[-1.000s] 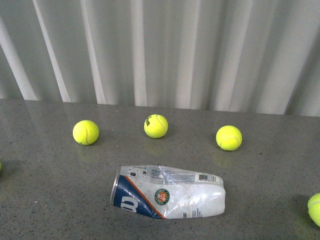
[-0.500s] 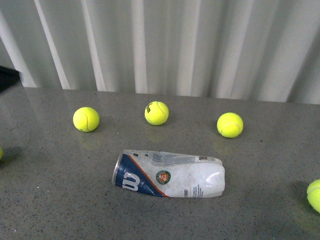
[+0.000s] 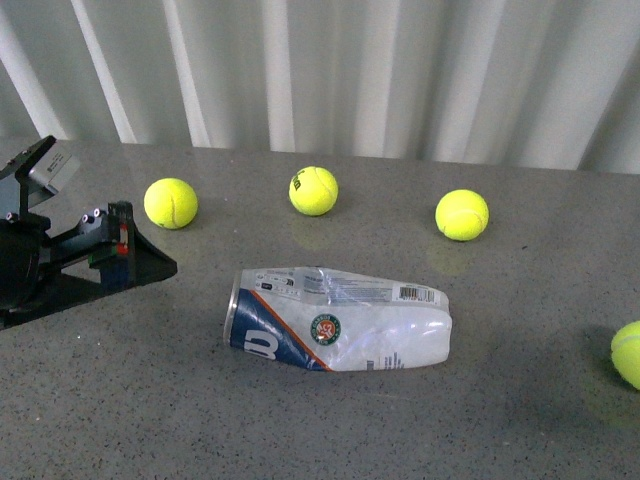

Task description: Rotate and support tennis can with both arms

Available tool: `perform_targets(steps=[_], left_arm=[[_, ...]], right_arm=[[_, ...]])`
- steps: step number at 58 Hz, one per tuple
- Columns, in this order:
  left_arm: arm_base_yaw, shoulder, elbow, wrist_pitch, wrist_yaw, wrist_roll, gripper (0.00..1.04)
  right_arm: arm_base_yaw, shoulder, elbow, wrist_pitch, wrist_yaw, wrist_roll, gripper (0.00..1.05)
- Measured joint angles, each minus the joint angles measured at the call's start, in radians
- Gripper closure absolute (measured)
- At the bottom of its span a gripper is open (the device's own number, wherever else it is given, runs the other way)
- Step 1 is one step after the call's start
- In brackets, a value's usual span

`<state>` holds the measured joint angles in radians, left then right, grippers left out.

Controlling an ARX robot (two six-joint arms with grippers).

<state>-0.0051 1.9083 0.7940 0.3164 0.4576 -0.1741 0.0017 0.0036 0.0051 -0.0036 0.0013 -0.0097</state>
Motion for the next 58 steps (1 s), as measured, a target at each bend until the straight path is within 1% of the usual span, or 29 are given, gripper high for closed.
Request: perform_targets(steps=[4, 11, 25, 36, 46, 55, 56, 58], left_arm=[[0.003, 0.026, 0.015, 0.042, 0.089, -0.076, 0.07], [-0.014, 0.067, 0.021, 0.094, 0.116, -0.116, 0.07], [-0.102, 0.151, 0.019, 0.258, 0.125, -0.121, 0.07], [-0.174, 0.185, -0.001, 0.397, 0.186, -0.151, 0.07], [-0.228, 0.22, -0.019, 0.469, 0.172, -0.16, 0.07], [-0.257, 0.243, -0.042, 0.528, 0.17, -0.169, 0.07], [-0.259, 0.243, -0.042, 0.528, 0.169, -0.169, 0.07], [-0.263, 0.247, -0.043, 0.528, 0.163, -0.171, 0.13]], right_arm=[[0.0, 0.0, 0.0, 0.0, 0.0, 0.0, 0.07], [0.0, 0.0, 0.0, 0.0, 0.0, 0.0, 0.07], [0.0, 0.0, 0.0, 0.0, 0.0, 0.0, 0.07], [0.0, 0.0, 0.0, 0.0, 0.0, 0.0, 0.07], [0.0, 0.0, 0.0, 0.0, 0.0, 0.0, 0.07], [0.0, 0.0, 0.0, 0.0, 0.0, 0.0, 0.07], [0.0, 0.0, 0.0, 0.0, 0.0, 0.0, 0.07], [0.0, 0.0, 0.0, 0.0, 0.0, 0.0, 0.07]])
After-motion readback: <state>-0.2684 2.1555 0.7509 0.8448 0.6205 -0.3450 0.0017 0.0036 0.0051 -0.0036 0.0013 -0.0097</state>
